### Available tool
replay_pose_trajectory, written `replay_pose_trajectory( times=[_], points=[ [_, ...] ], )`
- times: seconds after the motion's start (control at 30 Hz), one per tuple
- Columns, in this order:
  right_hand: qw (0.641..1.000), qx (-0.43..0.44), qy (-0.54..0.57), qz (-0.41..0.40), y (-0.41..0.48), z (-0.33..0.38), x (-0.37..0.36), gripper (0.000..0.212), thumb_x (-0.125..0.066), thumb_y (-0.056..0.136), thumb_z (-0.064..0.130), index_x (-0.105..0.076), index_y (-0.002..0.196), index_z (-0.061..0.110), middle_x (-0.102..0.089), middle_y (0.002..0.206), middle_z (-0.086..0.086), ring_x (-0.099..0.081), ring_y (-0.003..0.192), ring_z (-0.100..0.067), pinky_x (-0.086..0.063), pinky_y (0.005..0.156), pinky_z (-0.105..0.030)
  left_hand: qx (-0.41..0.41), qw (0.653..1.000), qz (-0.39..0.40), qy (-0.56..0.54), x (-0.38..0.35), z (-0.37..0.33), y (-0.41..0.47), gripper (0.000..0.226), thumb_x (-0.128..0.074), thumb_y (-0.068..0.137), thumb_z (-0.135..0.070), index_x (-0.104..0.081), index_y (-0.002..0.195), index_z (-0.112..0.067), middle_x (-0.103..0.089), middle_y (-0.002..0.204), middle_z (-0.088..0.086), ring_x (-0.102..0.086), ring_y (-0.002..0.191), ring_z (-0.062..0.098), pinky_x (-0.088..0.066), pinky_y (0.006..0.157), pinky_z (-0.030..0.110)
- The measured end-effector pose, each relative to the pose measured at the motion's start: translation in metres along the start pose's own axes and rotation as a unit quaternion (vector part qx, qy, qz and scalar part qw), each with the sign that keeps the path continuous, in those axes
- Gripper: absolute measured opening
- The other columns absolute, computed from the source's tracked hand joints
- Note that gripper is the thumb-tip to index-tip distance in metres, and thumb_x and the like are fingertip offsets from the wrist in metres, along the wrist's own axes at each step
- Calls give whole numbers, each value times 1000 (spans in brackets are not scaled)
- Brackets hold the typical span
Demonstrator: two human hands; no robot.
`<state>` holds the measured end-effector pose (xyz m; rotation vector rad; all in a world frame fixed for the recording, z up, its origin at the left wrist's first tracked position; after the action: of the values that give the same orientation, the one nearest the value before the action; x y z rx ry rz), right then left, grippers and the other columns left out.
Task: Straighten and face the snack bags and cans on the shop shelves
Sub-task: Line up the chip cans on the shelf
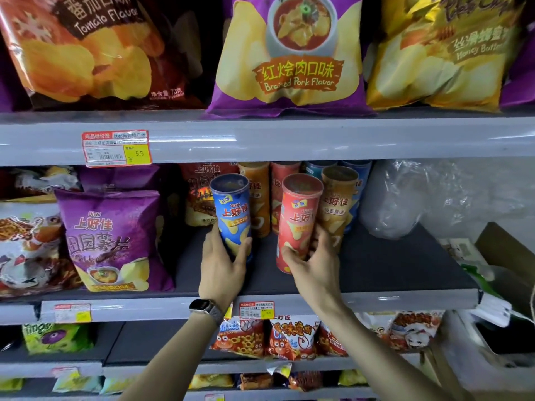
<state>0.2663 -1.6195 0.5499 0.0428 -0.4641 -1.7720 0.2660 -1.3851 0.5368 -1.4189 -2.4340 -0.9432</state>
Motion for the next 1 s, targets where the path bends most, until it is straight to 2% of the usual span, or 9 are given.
replay_pose_trajectory(
  times=[0.17, 0.4, 0.5, 0.6, 0.73, 0.8, 0.9, 0.93, 1.0],
  points=[
    [998, 21, -57, -30, 21, -5, -21, 70, -83, 83, 27, -51, 145, 18, -63, 128, 2, -61, 115, -11, -54, 99, -31, 1, 1000, -1, -3, -2, 4, 1, 66, -62, 99, -52, -42, 150, -16, -55, 123, 1, -54, 117, 22, -44, 92, 36],
    [995, 32, -85, -33, 37, -8, -30, 68, -81, 87, 26, -50, 146, 13, -64, 132, -1, -59, 115, -7, -49, 100, -24, -4, 1000, -13, -10, -2, 4, 1, 66, -63, 99, -49, -40, 153, -18, -53, 122, -3, -52, 115, 19, -39, 91, 30],
    [994, 41, -96, -33, 39, -9, -31, 69, -80, 88, 27, -49, 147, 12, -65, 135, -3, -62, 120, -14, -52, 103, -30, -4, 1000, -12, -11, -2, 5, 1, 66, -63, 99, -50, -41, 152, -17, -54, 123, 0, -52, 115, 18, -42, 91, 33],
    [993, 38, -107, -20, 37, -12, -32, 72, -77, 91, 33, -44, 151, 11, -62, 141, -5, -60, 128, -17, -50, 107, -29, -2, 1000, -12, -9, -2, 6, 1, 65, -63, 99, -51, -42, 150, -17, -55, 122, -1, -52, 114, 19, -45, 92, 37],
    [991, 29, -130, 19, 24, -18, -25, 84, -71, 92, 48, -33, 159, 16, -55, 152, -2, -54, 139, -17, -49, 113, -40, 3, 1000, -12, -9, -2, 7, 1, 66, -63, 98, -54, -41, 150, -20, -54, 124, -2, -54, 116, 20, -48, 92, 38],
    [989, 44, -136, 20, 13, -14, -13, 71, -76, 93, 32, -45, 154, 13, -62, 144, 0, -61, 130, -13, -52, 109, -35, 2, 1000, -14, -7, -2, 7, 2, 66, -63, 98, -54, -41, 150, -21, -54, 124, -2, -55, 117, 21, -49, 92, 39],
    [988, 74, -130, -49, 5, -8, 18, 38, -78, 92, 15, -63, 127, 14, -72, 111, 3, -69, 93, -7, -61, 83, -33, 7, 1000, -13, -4, -2, 8, 2, 66, -65, 98, -52, -42, 149, -19, -55, 125, 0, -55, 117, 22, -47, 91, 38],
    [986, 74, -127, -78, 6, -8, 28, 35, -79, 91, 14, -62, 121, 16, -70, 105, 4, -68, 87, -8, -60, 78, -35, 10, 1000, -14, -4, -2, 8, 2, 65, -65, 97, -52, -42, 149, -18, -55, 125, 1, -55, 116, 22, -47, 91, 37],
    [982, 56, -126, -126, 14, -12, 45, 43, -82, 87, 16, -55, 121, 17, -61, 111, 0, -67, 93, -17, -59, 76, -36, 15, 1000, -12, -7, -2, 7, 2, 65, -67, 97, -51, -43, 147, -19, -55, 125, 0, -56, 116, 21, -47, 91, 36]
  ],
)
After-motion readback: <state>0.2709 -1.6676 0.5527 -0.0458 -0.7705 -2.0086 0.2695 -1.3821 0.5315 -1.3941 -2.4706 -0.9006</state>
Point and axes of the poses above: each hand's wrist, its own y-axis towards the middle knuckle, its own x-axis out of the back of the hand, z = x × y, the point moved 8 cm from there along y, towards the middle knuckle
